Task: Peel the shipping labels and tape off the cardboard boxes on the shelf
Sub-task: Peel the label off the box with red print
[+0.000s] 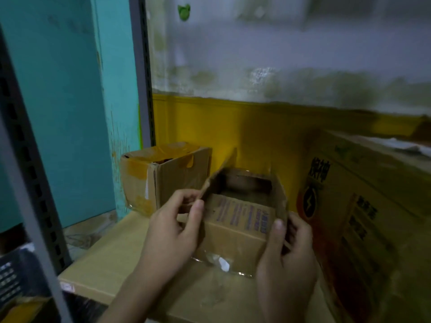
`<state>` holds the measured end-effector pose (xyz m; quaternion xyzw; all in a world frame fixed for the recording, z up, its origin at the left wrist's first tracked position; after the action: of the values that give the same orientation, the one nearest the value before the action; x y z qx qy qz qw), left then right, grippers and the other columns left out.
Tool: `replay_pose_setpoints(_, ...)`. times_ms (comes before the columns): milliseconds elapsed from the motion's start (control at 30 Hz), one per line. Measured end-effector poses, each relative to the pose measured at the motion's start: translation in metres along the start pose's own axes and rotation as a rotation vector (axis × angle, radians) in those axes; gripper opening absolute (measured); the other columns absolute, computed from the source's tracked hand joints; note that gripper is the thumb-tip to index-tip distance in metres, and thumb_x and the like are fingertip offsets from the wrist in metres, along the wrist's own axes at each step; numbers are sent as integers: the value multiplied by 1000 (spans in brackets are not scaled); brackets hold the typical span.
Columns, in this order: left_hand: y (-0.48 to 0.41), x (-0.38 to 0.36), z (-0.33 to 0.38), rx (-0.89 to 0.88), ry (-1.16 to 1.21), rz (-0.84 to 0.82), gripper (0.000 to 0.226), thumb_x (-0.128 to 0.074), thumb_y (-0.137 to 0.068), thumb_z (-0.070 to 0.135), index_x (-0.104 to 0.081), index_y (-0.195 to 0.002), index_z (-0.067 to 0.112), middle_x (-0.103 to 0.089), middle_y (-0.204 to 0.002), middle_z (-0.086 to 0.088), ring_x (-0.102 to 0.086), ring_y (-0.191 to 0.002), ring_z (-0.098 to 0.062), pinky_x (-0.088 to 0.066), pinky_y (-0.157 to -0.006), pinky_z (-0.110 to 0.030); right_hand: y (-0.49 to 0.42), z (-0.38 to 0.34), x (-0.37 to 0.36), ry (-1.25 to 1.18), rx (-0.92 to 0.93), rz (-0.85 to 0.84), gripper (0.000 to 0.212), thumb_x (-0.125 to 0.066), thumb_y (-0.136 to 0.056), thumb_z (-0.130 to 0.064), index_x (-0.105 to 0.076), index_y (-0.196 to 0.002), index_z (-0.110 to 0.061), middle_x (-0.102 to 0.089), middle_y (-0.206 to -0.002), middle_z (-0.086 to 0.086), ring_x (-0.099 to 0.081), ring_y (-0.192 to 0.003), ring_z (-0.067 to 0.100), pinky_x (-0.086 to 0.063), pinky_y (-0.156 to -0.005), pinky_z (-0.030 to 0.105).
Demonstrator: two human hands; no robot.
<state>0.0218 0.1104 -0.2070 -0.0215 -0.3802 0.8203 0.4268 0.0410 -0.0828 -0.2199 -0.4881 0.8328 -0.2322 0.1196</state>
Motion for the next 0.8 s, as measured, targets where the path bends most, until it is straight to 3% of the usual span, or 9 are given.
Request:
replay_pose_setpoints(67, 2, 1, 0, 13, 53, 68, 18, -51, -92, 39, -60, -107, 35, -64, -95, 29, -61, -94, 8, -48, -60, -7, -1, 2, 1, 1, -42, 2, 25, -52, -96, -26, -60, -120, -22, -52, -87, -18, -43, -72, -14, -34, -59, -1)
replay_pose_setpoints(167, 6, -1, -6, -10, 25, 82, 33, -42, -94, 48, -55, -123, 41, -60, -105, 33, -56, -105, 12, -46, -73, -4, 3, -1, -2, -3, -3, 2, 32, -53, -97, -34, -60, -127, -26, -63, -105, -11, -53, -83, -5, -31, -65, 4)
replay_pose_setpoints(300, 11, -10, -15, -92, -39, -79, 39, -42, -92, 58, -63, -121, 43, -49, -113, 22, -52, -111, 3, -46, -91, -20, 8, -4, -7, 88, 96, -67, 28, -64, -77, -43, -67, -105, -44, -58, -124, -21, -51, -118, 6, -35, -87, 19)
replay_pose_setpoints(367, 13, -11, -17, -27, -15, -158, 49, -42, -84, 73, -66, -114, 44, -43, -120, 25, -47, -118, 5, -46, -95, -28, 10, -2, -8, 162, 125, -109, 33, -73, -65, -46, -70, -97, -43, -55, -126, -24, -48, -122, 7, -32, -88, 20)
replay_pose_setpoints(400, 13, -10, -16, -7, -24, -184, 56, -39, -80, 80, -66, -112, 43, -41, -122, 26, -46, -119, 8, -47, -95, -29, 10, -1, -7, 190, 148, -115, 36, -68, -60, -53, -71, -95, -42, -56, -127, -23, -49, -121, 6, -33, -86, 20)
replay_pose_setpoints(500, 7, -6, 1, -3, -211, -240, 71, -25, -74, 90, -63, -105, 39, -40, -114, 28, -45, -110, 8, -47, -89, -26, 6, 0, -4, 255, 167, -144, 33, -58, -67, -62, -72, -89, -42, -56, -125, -24, -49, -119, 5, -34, -81, 22)
replay_pose_setpoints(633, -4, -17, 41, -30, -645, -376, 73, -17, -71, 91, -48, -103, 33, -46, -109, 14, -45, -109, -9, -48, -87, -30, 3, 0, -3, 325, 171, -249, 17, -58, -90, -40, -73, -97, -38, -52, -127, -22, -42, -118, 1, -29, -76, 12)
replay_pose_setpoints(733, -4, -31, 51, -23, -806, -559, 80, -20, -76, 89, -34, -134, 34, -37, -146, -6, -41, -133, -25, -45, -100, -38, 6, 0, 0, 255, 151, -313, 21, -55, -93, -37, -69, -103, -48, -43, -123, -35, -36, -114, -12, -28, -78, 3)
replay_pose_setpoints(800, 0, -40, 52, -47, -851, -746, 77, -19, -78, 87, -2, -147, 57, -14, -161, -8, -21, -147, -35, -35, -112, -47, 7, 4, 4, 126, 52, -369, 26, -56, -93, -34, -60, -106, -56, -35, -125, -42, -33, -113, -22, -34, -89, 3)
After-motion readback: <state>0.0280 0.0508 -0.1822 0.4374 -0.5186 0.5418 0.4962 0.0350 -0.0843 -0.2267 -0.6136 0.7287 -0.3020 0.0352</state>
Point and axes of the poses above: each hand's wrist, its own y-axis away from the middle knuckle, its own x-axis out of the back of the hand, z = x × y, the point moved 5 cm from there along -y, towards the middle knuckle
